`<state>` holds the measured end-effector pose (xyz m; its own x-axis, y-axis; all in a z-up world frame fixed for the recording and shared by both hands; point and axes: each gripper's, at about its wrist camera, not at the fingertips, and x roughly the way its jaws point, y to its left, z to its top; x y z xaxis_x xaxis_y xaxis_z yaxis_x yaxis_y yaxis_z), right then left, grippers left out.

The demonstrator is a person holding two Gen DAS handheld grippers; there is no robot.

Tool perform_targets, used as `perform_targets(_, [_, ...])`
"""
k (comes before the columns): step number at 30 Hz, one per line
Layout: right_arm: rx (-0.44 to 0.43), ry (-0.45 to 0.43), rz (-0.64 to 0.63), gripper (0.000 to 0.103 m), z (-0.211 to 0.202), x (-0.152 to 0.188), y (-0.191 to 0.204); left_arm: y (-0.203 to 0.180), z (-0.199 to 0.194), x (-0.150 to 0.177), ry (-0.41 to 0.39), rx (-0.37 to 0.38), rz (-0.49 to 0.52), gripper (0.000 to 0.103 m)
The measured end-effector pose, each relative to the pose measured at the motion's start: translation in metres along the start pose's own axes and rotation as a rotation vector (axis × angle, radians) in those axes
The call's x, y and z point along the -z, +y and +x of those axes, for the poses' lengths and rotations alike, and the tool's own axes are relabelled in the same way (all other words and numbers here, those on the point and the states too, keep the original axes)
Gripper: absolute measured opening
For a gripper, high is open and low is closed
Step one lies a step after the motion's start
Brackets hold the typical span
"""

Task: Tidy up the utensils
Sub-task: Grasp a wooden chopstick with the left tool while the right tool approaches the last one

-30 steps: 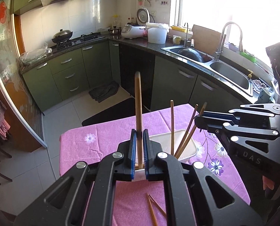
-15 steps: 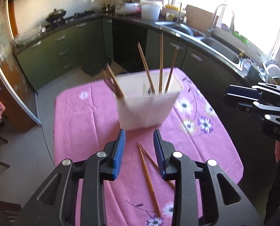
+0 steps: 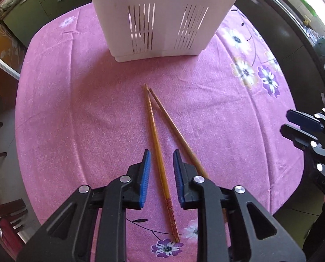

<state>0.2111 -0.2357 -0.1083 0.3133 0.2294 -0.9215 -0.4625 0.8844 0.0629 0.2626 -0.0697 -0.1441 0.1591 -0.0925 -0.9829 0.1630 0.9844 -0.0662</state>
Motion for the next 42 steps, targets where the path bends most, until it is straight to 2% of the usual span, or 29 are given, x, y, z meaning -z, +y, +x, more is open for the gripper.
perform_targets(3, [-0.006,0.002,0.003,0.024,0.001,0.000,-0.002,0.000,0.014,-0.009,0.027,-0.052,-0.016,0.014])
perform_targets(7, [-0.014,0.003,0.011,0.024,0.002,0.003,-0.007,-0.002,0.027,-0.013,0.063,-0.042,-0.028,0.013])
perform_targets(10, [-0.014,0.009,0.021,0.024,0.005,0.004,-0.011,-0.006,0.030,-0.015,0.060,-0.052,-0.020,0.012])
perform_targets(12, [-0.012,0.013,0.026,0.024,0.006,0.005,-0.013,-0.008,0.030,-0.016,0.061,-0.058,-0.015,0.008])
perform_targets(17, [-0.015,0.017,0.026,0.024,0.007,0.008,-0.013,-0.003,0.028,-0.016,0.059,-0.039,-0.026,0.006])
perform_targets(23, [-0.022,0.032,0.014,0.024,0.012,0.005,-0.004,0.023,-0.015,-0.001,-0.063,-0.012,-0.039,0.006])
perform_targets(30, [-0.046,0.072,-0.027,0.024,0.027,-0.011,0.024,0.045,-0.087,0.036,-0.263,0.012,-0.024,0.006])
perform_targets(34, [-0.072,0.108,-0.055,0.024,0.041,-0.025,0.046,0.057,-0.109,0.053,-0.377,-0.007,-0.023,0.006])
perform_targets(36, [-0.079,0.125,-0.080,0.024,0.049,-0.031,0.061,0.057,-0.111,0.061,-0.409,-0.028,-0.017,0.006])
perform_targets(42, [-0.102,0.185,-0.107,0.024,0.076,-0.053,0.092,0.066,-0.115,0.074,-0.430,-0.011,-0.011,0.006])
